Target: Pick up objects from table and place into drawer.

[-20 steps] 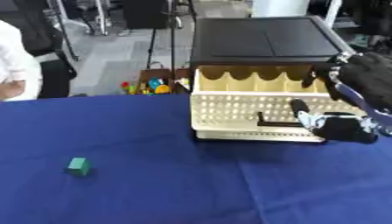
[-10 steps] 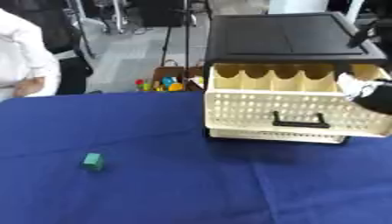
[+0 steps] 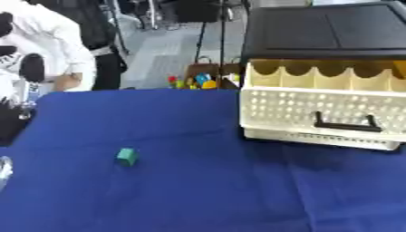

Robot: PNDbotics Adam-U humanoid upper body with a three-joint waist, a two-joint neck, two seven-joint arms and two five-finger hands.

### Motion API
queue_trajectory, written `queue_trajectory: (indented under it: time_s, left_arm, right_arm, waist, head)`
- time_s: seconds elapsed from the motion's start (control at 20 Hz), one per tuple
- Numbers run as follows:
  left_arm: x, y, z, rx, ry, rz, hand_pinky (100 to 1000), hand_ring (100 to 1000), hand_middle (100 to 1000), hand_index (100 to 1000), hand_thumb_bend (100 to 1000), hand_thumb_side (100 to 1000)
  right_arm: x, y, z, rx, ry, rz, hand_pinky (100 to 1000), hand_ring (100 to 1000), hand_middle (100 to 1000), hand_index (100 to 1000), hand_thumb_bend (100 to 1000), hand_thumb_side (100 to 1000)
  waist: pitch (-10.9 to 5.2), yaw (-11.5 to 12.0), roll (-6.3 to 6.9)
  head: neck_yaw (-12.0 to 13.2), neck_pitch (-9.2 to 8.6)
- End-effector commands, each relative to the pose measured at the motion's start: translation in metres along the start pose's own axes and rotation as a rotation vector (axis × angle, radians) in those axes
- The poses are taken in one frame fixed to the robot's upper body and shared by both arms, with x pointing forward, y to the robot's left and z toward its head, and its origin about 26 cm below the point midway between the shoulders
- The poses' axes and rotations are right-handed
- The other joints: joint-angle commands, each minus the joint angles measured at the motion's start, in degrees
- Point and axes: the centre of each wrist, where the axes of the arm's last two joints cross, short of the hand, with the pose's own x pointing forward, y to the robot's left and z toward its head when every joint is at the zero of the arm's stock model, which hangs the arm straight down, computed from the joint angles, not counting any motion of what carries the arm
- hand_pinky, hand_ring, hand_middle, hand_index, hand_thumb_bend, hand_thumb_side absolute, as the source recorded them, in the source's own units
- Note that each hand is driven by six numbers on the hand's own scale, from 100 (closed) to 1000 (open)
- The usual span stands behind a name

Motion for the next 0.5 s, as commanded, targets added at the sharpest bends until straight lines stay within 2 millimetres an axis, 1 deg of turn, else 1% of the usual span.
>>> queue_trajectory:
  time_s: [0.05, 0.15, 0.25, 0.3, 0.35, 0.5]
  left_arm:
    - [-0.001, 0.017, -0.012, -0.050, -0.050, -0.087, 776, 911, 860, 945, 445, 896]
    - [-0.002, 0.022, -0.015, -0.093, -0.067, -0.121, 782, 914, 866, 961, 467, 903]
    - [-0.004, 0.027, -0.017, -0.138, -0.088, -0.156, 799, 925, 879, 979, 513, 912]
    - [-0.005, 0.029, -0.018, -0.164, -0.099, -0.176, 813, 936, 892, 992, 534, 919]
    - [-0.006, 0.032, -0.018, -0.191, -0.110, -0.197, 818, 939, 895, 996, 543, 921]
    - [-0.009, 0.040, -0.023, -0.239, -0.120, -0.225, 818, 939, 895, 996, 543, 921]
  right_arm:
    - [-0.002, -0.013, -0.002, -0.095, -0.039, -0.035, 167, 342, 385, 804, 249, 872]
    - [-0.004, -0.014, 0.000, -0.145, -0.047, -0.073, 194, 370, 405, 813, 252, 876]
    - [-0.007, -0.014, 0.002, -0.191, -0.057, -0.111, 274, 430, 445, 821, 262, 895]
    - [-0.008, -0.014, 0.003, -0.215, -0.065, -0.130, 329, 471, 476, 827, 259, 901]
    - [-0.009, -0.014, 0.003, -0.239, -0.073, -0.150, 354, 488, 489, 831, 258, 903]
    - [-0.011, -0.012, 0.006, -0.288, -0.104, -0.201, 354, 488, 489, 831, 258, 903]
  waist:
    - [-0.86, -0.32, -0.16]
    - [-0.61, -0.85, -0.04]
    - [-0.42, -1.35, 0.01]
    - [-0.35, -1.60, 0.02]
    - [-0.30, -1.85, 0.01]
    - [-0.22, -2.18, -0.07]
  head:
    - [-1.73, 1.35]
    - [-2.91, 1.80]
    - [-3.40, 1.98]
    - [-3.41, 2.05]
    - [-3.29, 2.12]
    - [-3.07, 2.17]
